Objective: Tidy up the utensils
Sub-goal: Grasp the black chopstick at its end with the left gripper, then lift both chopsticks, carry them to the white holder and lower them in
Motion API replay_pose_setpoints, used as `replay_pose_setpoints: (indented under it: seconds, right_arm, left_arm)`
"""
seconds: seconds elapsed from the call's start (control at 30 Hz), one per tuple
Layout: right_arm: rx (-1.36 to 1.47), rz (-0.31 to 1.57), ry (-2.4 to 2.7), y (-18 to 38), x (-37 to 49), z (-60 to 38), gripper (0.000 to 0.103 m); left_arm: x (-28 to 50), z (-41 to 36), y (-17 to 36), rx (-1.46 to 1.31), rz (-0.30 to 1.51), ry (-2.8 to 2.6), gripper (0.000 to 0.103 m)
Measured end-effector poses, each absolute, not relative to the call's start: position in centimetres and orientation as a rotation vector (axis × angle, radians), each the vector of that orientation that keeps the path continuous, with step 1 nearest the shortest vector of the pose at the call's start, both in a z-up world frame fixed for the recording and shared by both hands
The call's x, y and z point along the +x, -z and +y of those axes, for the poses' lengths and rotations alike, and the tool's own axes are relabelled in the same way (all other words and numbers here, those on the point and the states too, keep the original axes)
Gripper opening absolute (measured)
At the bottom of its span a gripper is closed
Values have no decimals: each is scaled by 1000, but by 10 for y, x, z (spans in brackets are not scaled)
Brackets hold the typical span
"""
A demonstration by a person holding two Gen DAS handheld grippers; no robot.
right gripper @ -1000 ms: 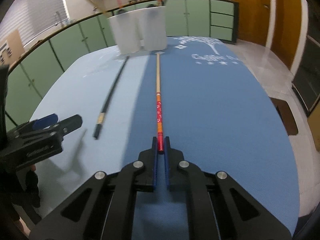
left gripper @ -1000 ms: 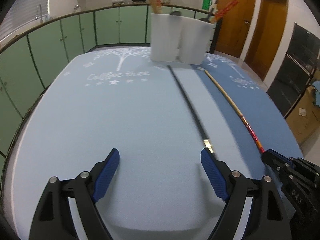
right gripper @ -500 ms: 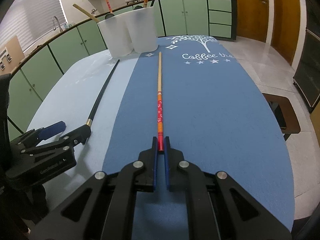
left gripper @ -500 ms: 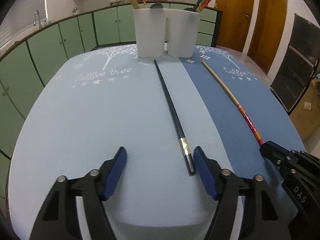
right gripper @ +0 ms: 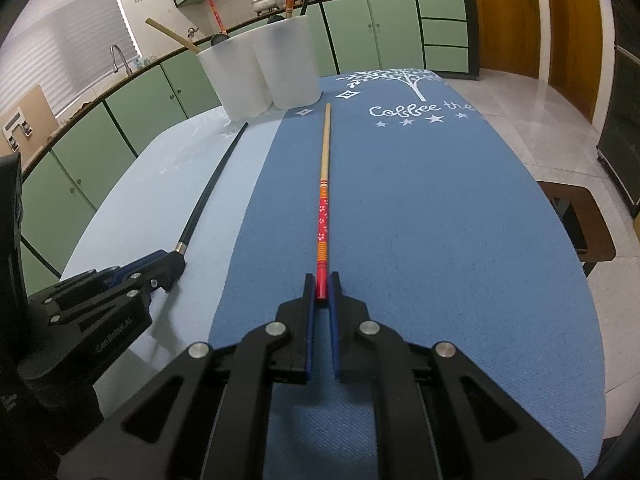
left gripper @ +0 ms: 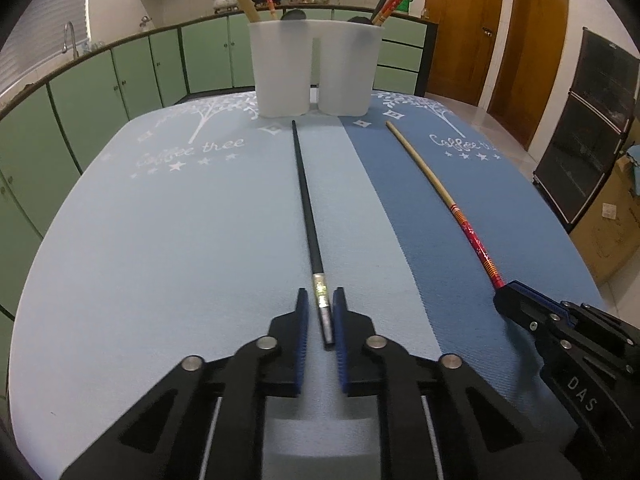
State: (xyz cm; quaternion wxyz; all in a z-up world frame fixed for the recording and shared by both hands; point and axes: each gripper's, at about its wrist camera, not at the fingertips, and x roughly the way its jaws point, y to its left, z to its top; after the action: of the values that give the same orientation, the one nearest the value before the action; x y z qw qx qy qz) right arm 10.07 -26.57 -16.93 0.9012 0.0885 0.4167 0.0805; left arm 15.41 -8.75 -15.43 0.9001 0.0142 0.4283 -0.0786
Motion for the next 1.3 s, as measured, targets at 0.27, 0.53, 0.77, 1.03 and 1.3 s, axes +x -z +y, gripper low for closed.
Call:
replay_pose_setpoints:
  seconds: [0.27,0.53,0.77,1.03,1.3]
  right_arm:
    - [141,860,-145,169,101,-260,6]
    - [120,858,-133,166,101,-259,5]
    - [131,833,-136,150,92,-265,5]
    - [113,739,-135,104,83,-270,5]
    - [80,616,-163,40,86,-272,5]
  left_arm:
    - [154,-86,154,23,884,155,8]
    - [152,-81,147,-3,874,149,7]
    - [139,-74,120,-5,820,154,7]
    - [127,-62,64,-16,694,162,7]
    - [131,-58,8,-24,569,184,7]
